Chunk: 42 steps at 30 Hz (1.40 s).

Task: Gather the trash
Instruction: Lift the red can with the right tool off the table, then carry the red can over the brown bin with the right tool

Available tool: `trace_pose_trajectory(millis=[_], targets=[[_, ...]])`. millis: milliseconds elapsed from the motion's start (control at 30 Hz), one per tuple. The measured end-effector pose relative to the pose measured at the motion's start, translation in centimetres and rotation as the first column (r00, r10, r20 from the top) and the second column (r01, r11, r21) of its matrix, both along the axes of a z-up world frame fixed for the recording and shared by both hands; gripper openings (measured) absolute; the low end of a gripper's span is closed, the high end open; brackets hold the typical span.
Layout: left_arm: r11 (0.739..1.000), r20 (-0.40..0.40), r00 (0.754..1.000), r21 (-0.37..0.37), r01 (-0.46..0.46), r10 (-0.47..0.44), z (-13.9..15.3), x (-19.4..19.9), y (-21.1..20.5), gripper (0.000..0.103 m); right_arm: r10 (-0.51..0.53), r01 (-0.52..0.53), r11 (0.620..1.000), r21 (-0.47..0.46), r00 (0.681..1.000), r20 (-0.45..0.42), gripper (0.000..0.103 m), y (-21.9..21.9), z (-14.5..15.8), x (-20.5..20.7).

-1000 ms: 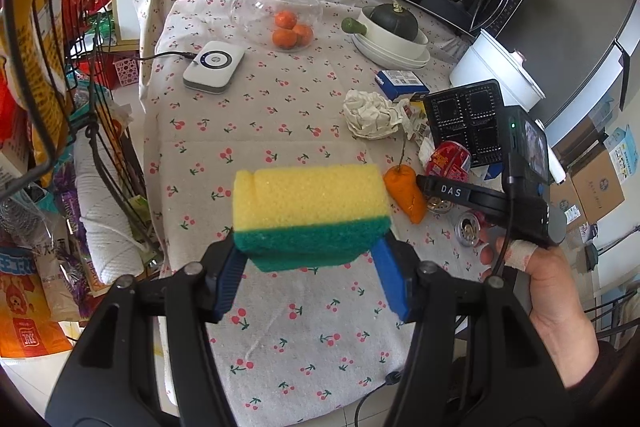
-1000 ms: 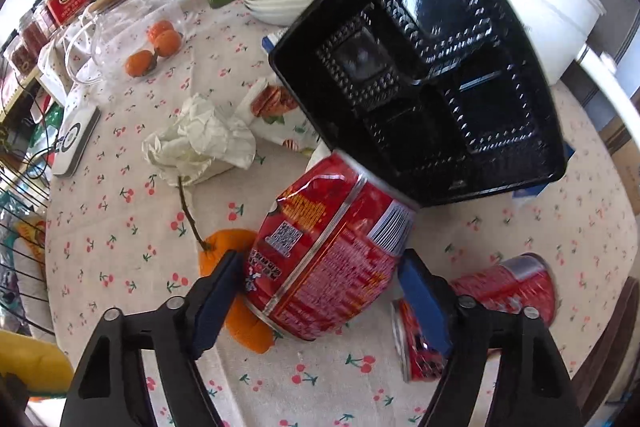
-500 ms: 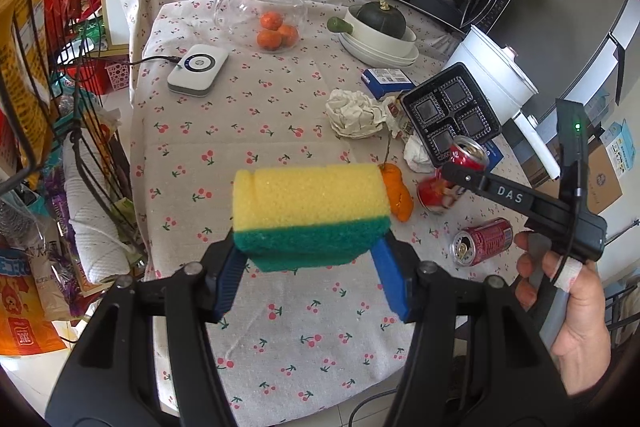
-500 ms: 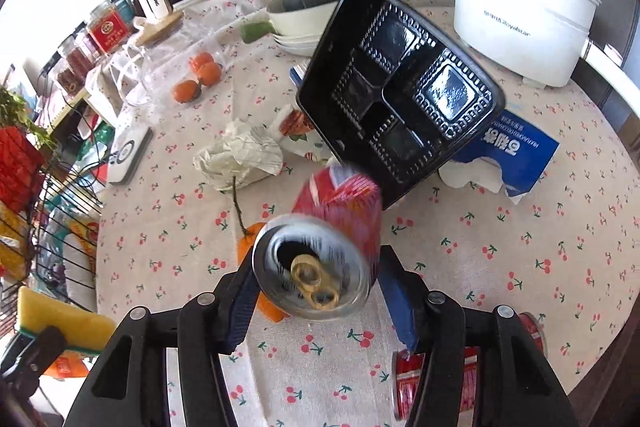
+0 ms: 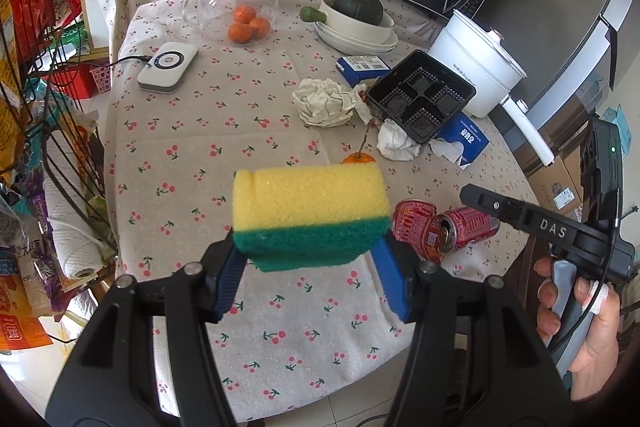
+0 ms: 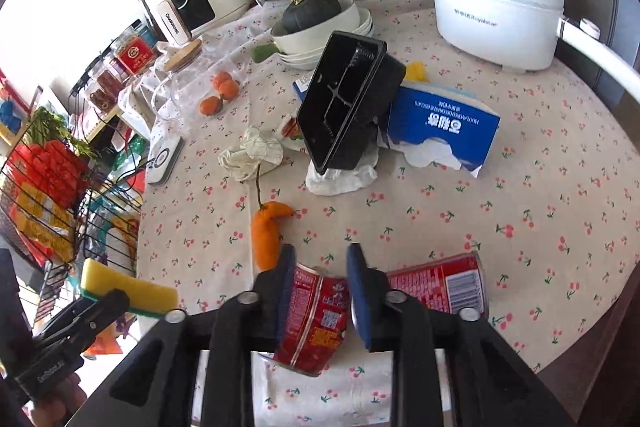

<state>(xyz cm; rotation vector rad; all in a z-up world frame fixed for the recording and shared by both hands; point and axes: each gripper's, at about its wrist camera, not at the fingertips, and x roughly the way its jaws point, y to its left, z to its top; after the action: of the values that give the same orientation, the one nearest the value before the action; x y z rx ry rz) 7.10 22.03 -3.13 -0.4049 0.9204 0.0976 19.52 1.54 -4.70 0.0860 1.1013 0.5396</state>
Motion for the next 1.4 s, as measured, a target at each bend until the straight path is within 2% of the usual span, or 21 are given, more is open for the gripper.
trace_pose_trajectory(millis=[100, 200, 300, 500, 633, 733, 800, 1100, 1400], targets=[[1.0, -0.008, 1.0, 0.002, -0.006, 0.006, -0.2, -0.2, 0.4, 0.061, 0.039, -0.04, 0.998, -0.046, 0.999, -0.024, 0.055, 1.0, -0.2, -1.4], [1.0, -0.016, 1.0, 0.001, -0.004, 0.004, -0.5, -0.4, 0.7, 0.061, 0.052, -0.057, 0.997, -0.048, 0.994, -0.099, 0.06, 1.5, -1.3, -2.6], [1.0, -0.017, 1.0, -0.002, -0.003, 0.003, -0.5, -0.5, 0.9, 0.061, 0.068, -0.083, 0.99, -0.118, 0.989, -0.13, 0.063, 2.8, -2.8, -3.4], [1.0, -0.015, 1.0, 0.001, 0.007, -0.007, -0.4, -0.8, 0.7, 0.061, 0.025, -0.051, 0.984, -0.169, 0.988, -0.152, 0.067, 3.9, -5.5, -2.9], [1.0, -0.027, 1.0, 0.005, 0.011, -0.011, -0.6, -0.9, 0.8, 0.061, 0.016, -0.046, 0.982, -0.185, 0.987, -0.16, 0.067, 4.2, -6.6, -2.4], [1.0, -0.034, 0.999, 0.009, 0.014, -0.014, -0.8, -0.8, 0.8, 0.061, 0.028, -0.057, 0.985, -0.164, 0.984, -0.175, 0.061, 4.1, -7.3, -2.2], [1.0, -0.035, 0.999, 0.01, 0.017, -0.016, -0.9, -0.8, 0.7, 0.061, 0.034, -0.062, 0.983, -0.172, 0.987, -0.157, 0.061, 4.0, -6.9, -2.4], [0.999, -0.029, 0.999, 0.012, 0.041, -0.041, -0.6, -0.6, -0.6, 0.061, 0.081, -0.085, 0.995, -0.051, 0.993, -0.08, 0.06, 2.2, -1.7, -3.6], [0.993, -0.007, 0.993, 0.004, 0.115, -0.115, 0.4, 0.4, -4.4, 0.061, 0.02, -0.021, 0.999, -0.037, 1.0, -0.02, 0.06, -3.8, 1.2, -4.2]])
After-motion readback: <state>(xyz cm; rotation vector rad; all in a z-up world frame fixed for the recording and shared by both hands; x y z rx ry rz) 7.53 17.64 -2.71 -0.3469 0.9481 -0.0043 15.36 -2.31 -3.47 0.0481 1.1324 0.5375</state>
